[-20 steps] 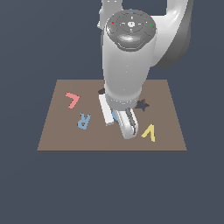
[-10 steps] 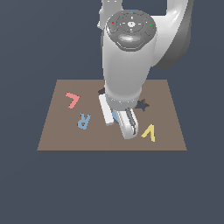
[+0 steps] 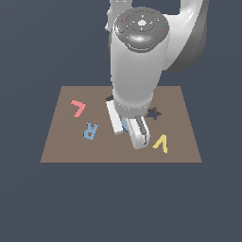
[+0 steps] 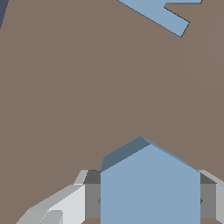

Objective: Insert a designated object into the corresponding slot on a board.

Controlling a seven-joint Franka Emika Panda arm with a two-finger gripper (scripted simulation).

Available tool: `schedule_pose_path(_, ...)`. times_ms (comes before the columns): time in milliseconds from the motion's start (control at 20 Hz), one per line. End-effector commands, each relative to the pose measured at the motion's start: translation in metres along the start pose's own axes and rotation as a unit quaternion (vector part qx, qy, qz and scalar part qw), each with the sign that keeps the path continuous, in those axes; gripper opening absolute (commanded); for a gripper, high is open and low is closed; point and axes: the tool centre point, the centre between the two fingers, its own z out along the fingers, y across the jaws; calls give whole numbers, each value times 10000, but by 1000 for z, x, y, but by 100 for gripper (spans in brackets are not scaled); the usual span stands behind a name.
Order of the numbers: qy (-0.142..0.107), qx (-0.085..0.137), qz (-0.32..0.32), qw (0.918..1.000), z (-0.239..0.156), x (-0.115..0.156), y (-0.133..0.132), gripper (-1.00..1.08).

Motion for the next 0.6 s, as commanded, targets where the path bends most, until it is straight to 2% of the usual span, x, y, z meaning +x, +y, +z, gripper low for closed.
schedule_pose_path(0,1,2,-56,10000,0,0,3,-100)
schedule_pose_path(550,1,2,-783,9969,-3,2,44,-100)
